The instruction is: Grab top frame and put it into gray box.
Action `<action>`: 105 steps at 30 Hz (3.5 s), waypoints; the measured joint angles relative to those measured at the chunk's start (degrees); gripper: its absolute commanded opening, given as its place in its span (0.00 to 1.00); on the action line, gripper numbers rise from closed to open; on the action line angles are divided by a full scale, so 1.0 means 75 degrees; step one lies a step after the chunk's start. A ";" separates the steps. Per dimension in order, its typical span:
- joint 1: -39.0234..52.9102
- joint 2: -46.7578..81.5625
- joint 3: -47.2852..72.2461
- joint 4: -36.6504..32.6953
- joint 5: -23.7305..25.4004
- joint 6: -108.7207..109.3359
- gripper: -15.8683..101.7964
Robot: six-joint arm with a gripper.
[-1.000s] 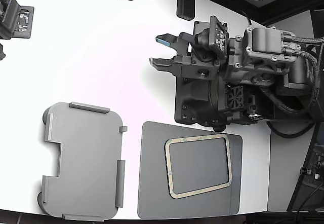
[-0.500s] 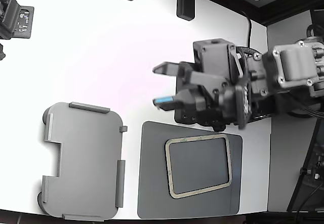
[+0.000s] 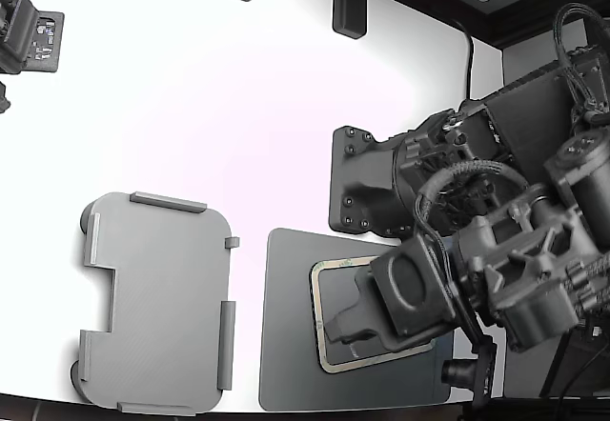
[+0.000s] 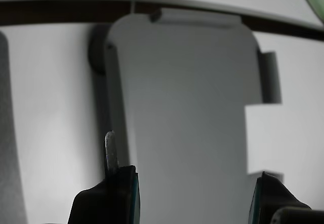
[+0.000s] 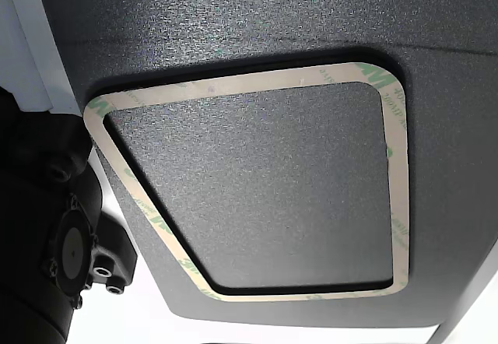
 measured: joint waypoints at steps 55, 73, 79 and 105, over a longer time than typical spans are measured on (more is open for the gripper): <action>0.6352 -0.4582 -0.0750 0.1312 -0.0246 -0.4383 0.90; 0.6867 -0.4594 -0.0562 0.1242 -0.0410 -0.4559 0.88; 0.6902 -0.4723 -0.0562 0.1172 -0.0316 -0.4734 0.78; 0.6926 -0.4734 -0.0117 0.0797 -0.0375 -0.4723 0.75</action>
